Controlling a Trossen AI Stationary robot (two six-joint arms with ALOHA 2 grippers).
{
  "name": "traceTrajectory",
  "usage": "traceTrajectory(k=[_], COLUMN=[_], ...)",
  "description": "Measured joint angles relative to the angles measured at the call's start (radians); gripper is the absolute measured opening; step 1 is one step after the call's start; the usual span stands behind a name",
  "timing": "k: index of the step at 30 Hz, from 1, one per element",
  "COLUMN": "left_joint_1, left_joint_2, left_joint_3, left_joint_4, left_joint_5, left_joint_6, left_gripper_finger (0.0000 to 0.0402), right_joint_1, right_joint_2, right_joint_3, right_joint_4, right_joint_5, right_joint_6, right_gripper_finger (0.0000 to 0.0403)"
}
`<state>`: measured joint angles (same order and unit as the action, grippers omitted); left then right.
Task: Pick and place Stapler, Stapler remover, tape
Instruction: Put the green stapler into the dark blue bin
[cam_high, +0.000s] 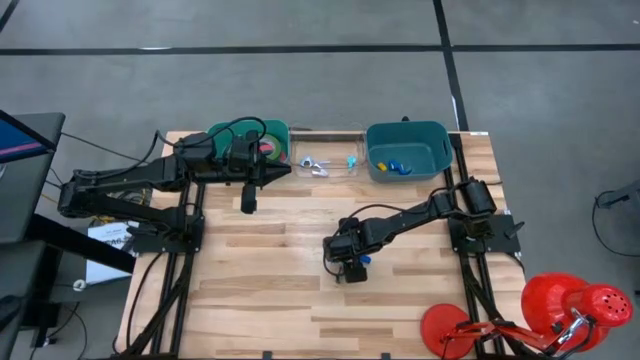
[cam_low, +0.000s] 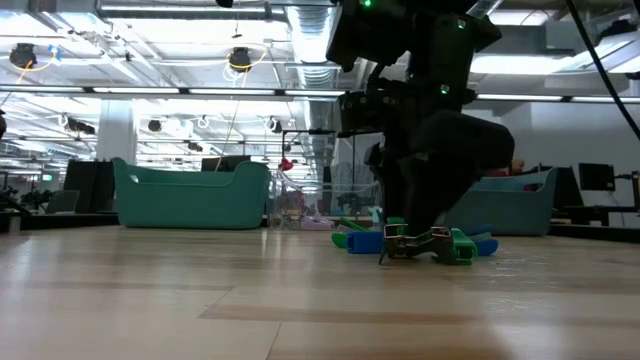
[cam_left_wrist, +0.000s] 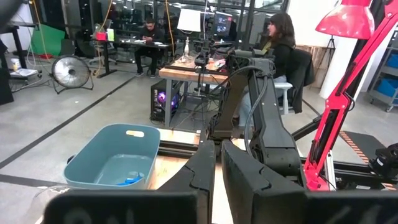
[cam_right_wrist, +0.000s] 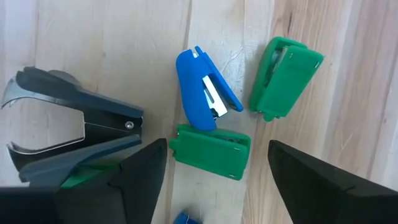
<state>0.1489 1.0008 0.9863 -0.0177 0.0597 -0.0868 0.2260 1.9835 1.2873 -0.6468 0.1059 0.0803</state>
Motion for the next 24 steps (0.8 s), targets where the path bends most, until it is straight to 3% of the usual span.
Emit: traceTrajectory(k=[24], left_joint_1=[0.000], left_joint_2=[0.000], left_joint_3=[0.000], left_joint_4=[0.006], left_joint_5=[0.000], left_joint_6=[0.000], left_gripper_finger=[0.0021], right_joint_1=[0.000], right_joint_2=[0.000], right_joint_3=[0.000], right_joint_4=[0.001], right_joint_5=[-0.005], right_joint_6=[0.000], right_gripper_finger=[0.0180])
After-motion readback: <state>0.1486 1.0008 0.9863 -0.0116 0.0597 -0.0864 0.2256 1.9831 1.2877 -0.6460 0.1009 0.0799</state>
